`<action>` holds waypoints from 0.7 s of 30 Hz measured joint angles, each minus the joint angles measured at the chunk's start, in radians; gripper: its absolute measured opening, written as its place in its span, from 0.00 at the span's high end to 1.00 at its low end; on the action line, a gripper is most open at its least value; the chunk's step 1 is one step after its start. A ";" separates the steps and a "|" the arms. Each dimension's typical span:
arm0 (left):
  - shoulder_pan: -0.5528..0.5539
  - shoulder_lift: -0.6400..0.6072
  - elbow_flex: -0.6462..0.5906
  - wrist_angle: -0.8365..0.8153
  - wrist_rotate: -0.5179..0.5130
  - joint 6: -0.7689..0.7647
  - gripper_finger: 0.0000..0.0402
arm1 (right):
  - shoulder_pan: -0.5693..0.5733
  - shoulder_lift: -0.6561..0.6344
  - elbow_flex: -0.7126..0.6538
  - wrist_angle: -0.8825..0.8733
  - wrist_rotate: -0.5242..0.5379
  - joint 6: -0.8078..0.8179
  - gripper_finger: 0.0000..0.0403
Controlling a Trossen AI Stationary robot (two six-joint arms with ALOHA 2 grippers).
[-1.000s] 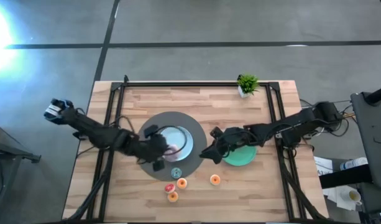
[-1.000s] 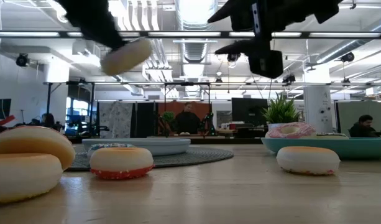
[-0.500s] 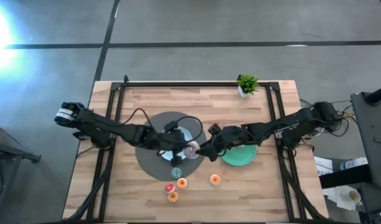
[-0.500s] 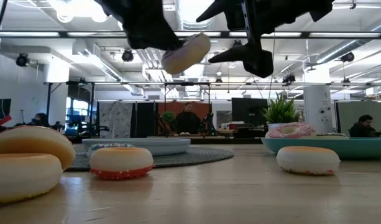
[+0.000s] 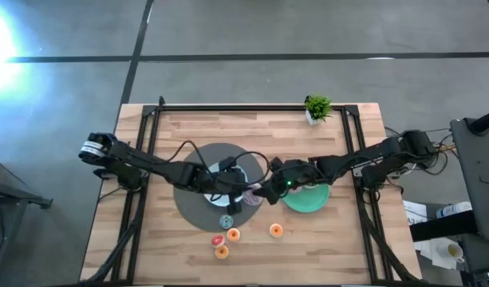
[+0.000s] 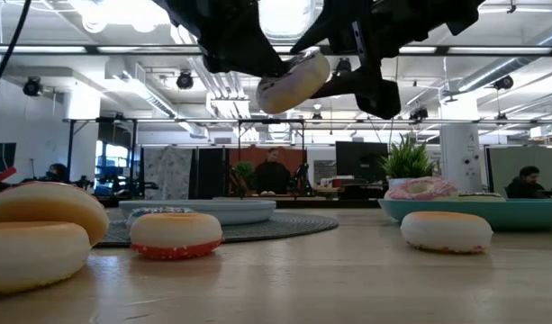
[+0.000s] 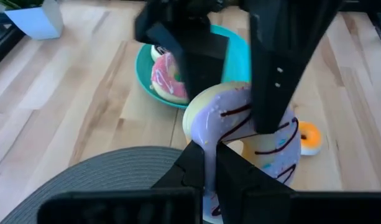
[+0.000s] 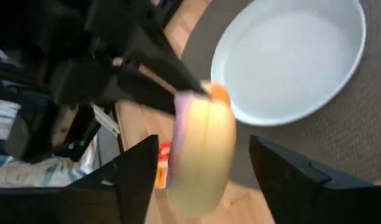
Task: Pick & Place donuts
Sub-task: Put the big purple donut on the blue and green plate
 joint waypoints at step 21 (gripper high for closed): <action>0.010 -0.021 -0.003 -0.091 -0.039 -0.038 0.56 | -0.003 -0.036 0.000 -0.208 0.003 0.023 0.95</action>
